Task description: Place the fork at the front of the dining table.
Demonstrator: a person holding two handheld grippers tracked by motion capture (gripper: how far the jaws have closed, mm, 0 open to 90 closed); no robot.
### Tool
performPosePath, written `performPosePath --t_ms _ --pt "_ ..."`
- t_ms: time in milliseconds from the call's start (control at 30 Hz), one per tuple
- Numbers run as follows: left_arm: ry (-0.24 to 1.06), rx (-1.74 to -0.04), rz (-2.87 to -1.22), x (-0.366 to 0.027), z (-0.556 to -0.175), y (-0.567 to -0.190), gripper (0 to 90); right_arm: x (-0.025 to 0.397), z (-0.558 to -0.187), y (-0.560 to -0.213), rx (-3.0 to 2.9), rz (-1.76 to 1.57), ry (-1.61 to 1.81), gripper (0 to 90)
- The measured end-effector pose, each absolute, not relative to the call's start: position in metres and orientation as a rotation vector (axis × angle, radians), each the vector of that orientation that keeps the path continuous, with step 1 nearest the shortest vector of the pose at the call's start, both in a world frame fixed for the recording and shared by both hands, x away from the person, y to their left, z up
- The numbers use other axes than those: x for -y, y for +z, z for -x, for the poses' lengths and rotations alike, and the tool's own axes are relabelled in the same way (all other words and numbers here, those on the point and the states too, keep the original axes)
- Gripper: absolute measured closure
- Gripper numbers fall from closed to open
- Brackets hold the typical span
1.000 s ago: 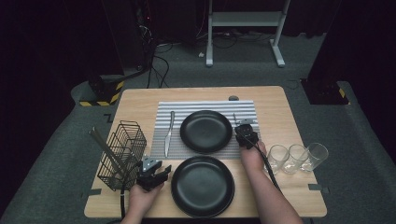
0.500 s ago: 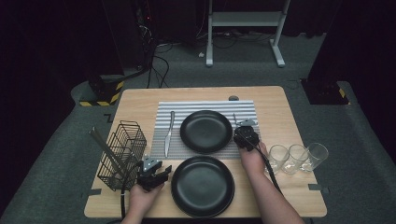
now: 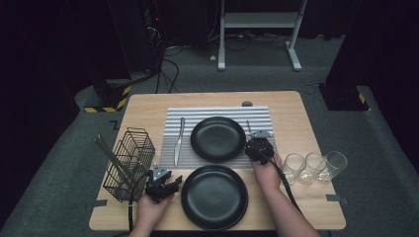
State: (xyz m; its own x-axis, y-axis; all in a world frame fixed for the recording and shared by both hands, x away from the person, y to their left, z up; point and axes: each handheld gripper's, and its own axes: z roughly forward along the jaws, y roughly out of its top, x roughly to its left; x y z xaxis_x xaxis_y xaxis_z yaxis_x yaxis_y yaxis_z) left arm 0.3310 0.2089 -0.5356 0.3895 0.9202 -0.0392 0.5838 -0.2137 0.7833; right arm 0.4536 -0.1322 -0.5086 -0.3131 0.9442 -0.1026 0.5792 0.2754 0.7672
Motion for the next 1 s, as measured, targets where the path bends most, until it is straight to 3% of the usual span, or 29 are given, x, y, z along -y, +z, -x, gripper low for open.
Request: performPosePath --t_ms 400,1000 --pt "0.580 -1.283 -1.928 -0.208 -0.331 -0.535 48.3 0.131 -0.443 -0.511 -1.990 -1.375 0.844 49.6" --pt "0.585 -1.279 -1.933 -0.208 -0.331 -0.535 48.1 0.133 -0.434 -0.523 -1.995 -1.411 0.794 48.3"
